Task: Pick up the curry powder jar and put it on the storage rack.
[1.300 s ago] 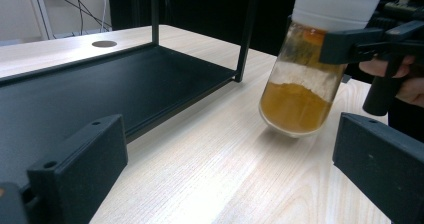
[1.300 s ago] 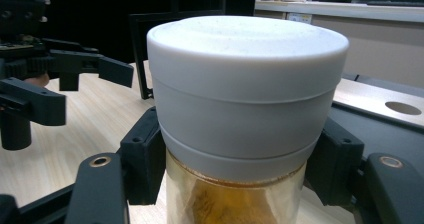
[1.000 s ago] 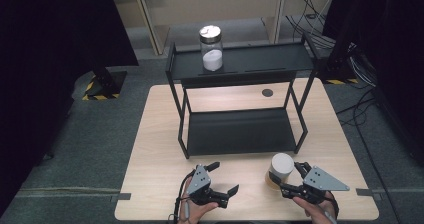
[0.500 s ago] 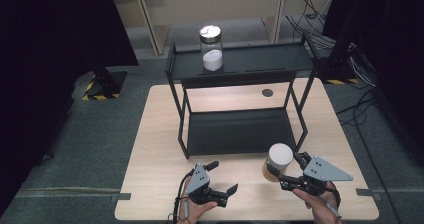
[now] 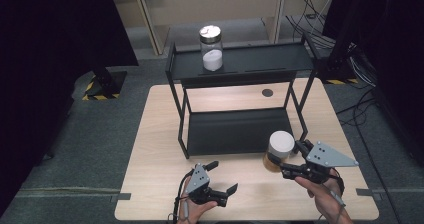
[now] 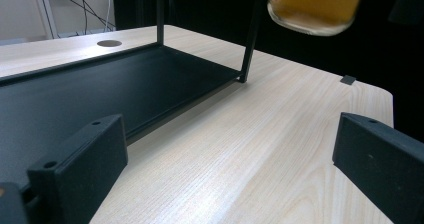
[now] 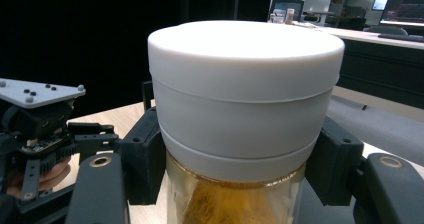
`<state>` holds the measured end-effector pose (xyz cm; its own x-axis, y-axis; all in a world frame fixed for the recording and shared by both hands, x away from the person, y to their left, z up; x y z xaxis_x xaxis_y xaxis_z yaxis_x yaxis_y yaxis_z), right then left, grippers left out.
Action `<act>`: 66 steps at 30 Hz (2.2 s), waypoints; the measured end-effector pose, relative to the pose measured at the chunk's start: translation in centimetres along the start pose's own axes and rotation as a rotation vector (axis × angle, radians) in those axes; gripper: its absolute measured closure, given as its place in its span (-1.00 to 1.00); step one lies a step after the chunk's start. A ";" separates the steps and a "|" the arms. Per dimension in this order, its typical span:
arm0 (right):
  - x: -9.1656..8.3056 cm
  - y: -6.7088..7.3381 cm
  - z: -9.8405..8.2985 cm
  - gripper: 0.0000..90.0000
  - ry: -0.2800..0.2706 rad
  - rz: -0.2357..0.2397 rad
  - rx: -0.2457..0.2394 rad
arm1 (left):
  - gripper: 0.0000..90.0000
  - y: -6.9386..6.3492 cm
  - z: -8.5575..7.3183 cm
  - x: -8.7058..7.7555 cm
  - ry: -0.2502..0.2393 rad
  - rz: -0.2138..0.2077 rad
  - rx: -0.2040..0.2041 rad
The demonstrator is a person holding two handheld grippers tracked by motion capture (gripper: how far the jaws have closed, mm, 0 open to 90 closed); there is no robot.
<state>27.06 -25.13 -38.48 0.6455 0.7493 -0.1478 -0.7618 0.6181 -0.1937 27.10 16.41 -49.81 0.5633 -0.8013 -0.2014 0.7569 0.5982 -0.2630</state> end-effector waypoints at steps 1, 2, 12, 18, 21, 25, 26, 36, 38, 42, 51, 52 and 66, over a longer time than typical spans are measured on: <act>0.1 -0.1 0.2 -0.21 0.000 0.001 -0.005 | -0.99 0.0 0.0 0.0 0.001 0.000 0.000; 0.2 -0.2 0.5 -0.21 0.000 0.003 -0.009 | -0.99 0.0 0.0 0.0 0.002 0.000 0.000; 1.6 -1.4 3.8 -0.21 -0.022 0.025 -0.031 | -0.99 0.1 -0.1 0.0 0.003 0.005 -0.004; 3.2 -2.2 6.1 -0.21 -0.028 0.047 -0.031 | -0.99 0.1 -0.1 -0.1 0.003 0.005 0.001; 3.7 -2.4 6.9 -0.21 -0.025 0.050 -0.037 | -0.99 0.1 -0.1 0.0 0.003 0.004 -0.001; 4.1 -2.6 7.6 -0.21 -0.022 0.055 -0.036 | -0.99 0.1 -0.1 0.0 0.004 0.005 -0.003; 4.1 -2.7 7.7 -0.21 -0.021 0.057 -0.034 | -0.99 0.1 -0.1 0.0 0.004 0.005 -0.003; 4.6 -3.5 9.3 -0.21 -0.023 0.062 -0.027 | -0.99 0.2 -0.1 0.1 0.007 0.007 -0.003; 4.6 -3.7 9.7 -0.21 -0.027 0.062 -0.025 | -0.99 0.3 -0.1 0.0 0.005 0.010 -0.003; 4.8 -4.1 10.6 -0.21 -0.031 0.064 -0.021 | -0.99 0.3 -0.1 0.0 -0.002 0.013 -0.007; 5.8 -5.0 12.9 -0.21 -0.033 0.071 -0.017 | -0.99 0.3 -0.1 0.0 0.006 0.011 -0.007; 6.0 -5.1 13.2 -0.21 -0.030 0.070 -0.017 | -0.99 0.3 -0.1 0.0 0.005 0.011 -0.008; 7.6 -6.3 17.5 -0.21 -0.034 0.043 -0.027 | -0.99 0.3 -0.2 0.1 0.011 0.011 -0.009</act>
<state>35.81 -19.14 -21.41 0.6093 0.7833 -0.1233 -0.7870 0.5785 -0.2143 27.35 16.50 -50.13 0.5678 -0.7946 -0.2150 0.7477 0.6071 -0.2691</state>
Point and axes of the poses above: each handheld gripper's, and its own axes: x roughly forward along the jaws, z roughly out of its top, y roughly to its left, the point moved 8 cm from there along x, roughly forward along the jaws, and after that the axes turned 8 degrees about -x, right-handed, at the moved point
